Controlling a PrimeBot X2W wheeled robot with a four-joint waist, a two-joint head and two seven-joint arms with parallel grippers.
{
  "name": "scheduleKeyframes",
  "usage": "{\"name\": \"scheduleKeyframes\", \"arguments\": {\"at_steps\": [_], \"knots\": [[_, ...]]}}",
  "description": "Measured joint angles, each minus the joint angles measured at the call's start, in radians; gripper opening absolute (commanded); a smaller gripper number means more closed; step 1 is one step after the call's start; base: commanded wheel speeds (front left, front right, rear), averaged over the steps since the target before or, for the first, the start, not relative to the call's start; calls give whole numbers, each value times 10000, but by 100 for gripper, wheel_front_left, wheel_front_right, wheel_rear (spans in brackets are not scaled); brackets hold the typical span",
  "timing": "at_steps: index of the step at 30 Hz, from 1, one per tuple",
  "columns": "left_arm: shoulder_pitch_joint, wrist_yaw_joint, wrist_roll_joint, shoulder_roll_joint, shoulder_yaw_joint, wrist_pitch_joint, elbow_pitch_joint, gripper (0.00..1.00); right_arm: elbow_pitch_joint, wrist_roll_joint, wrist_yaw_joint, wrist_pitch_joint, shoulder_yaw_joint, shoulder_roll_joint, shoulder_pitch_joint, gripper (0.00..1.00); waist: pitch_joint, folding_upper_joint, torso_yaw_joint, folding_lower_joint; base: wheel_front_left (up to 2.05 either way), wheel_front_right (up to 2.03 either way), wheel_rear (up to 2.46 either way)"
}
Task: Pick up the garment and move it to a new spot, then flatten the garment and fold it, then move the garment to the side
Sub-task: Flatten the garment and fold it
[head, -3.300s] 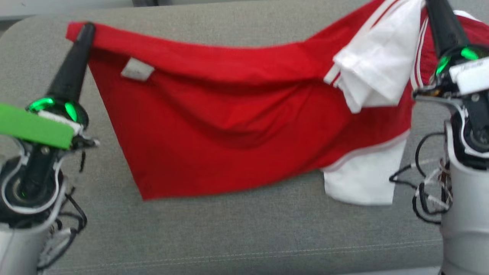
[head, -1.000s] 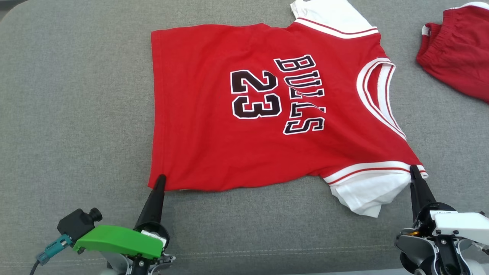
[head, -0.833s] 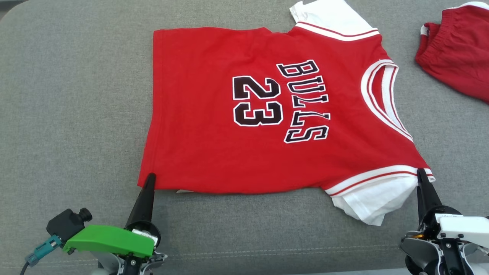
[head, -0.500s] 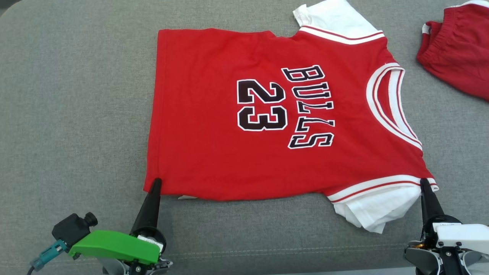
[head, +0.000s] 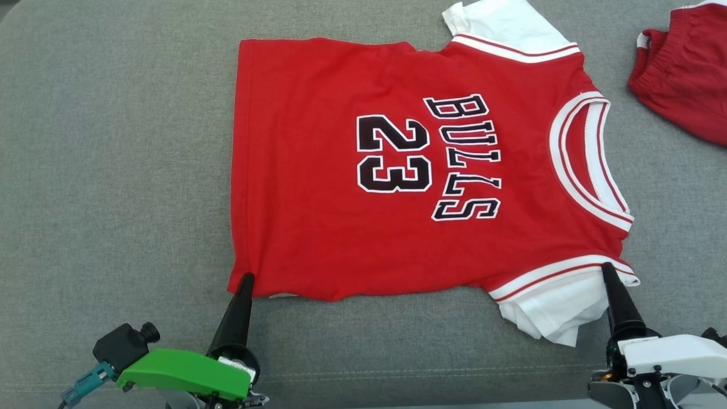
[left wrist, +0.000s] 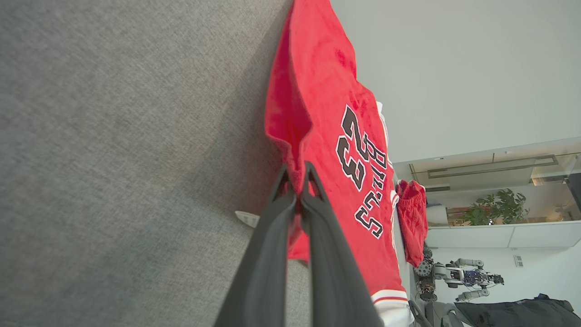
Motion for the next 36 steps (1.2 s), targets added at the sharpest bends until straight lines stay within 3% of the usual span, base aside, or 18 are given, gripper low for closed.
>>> {"name": "scheduleKeyframes", "arguments": {"at_steps": [18, 27, 33, 34, 35, 36], "knots": [[9, 50, 56, -96, -77, 0, -33, 0, 520, -268, 54, 796, 786, -77, 397, 100, 48, 0, -119, 0, 0, 0, 0], [10, 52, 56, -111, -98, 0, -33, 0, 209, -1147, 146, 1486, 1666, -984, 451, 100, 95, 0, -131, 0, 0, 0, 0], [9, 54, 58, -121, -96, 0, -50, 0, 293, -1110, 146, 1536, 1574, -949, 631, 100, 150, 0, -139, 1, 0, 0, 0], [9, 54, 58, -123, -92, 0, -56, 0, 293, -1108, 146, 1561, 1569, -949, 673, 92, 159, 0, -139, 1, 0, 0, 0], [9, 56, 58, -127, -88, 0, -67, 0, 293, -1103, 146, 1570, 1563, -945, 731, 58, 169, 0, -139, 0, 0, 0, 0], [9, 58, 58, -127, -81, 0, -73, 0, 299, -1068, 146, 1622, 1559, -943, 775, 48, 179, 0, -140, 0, 0, 0, 0]]}}
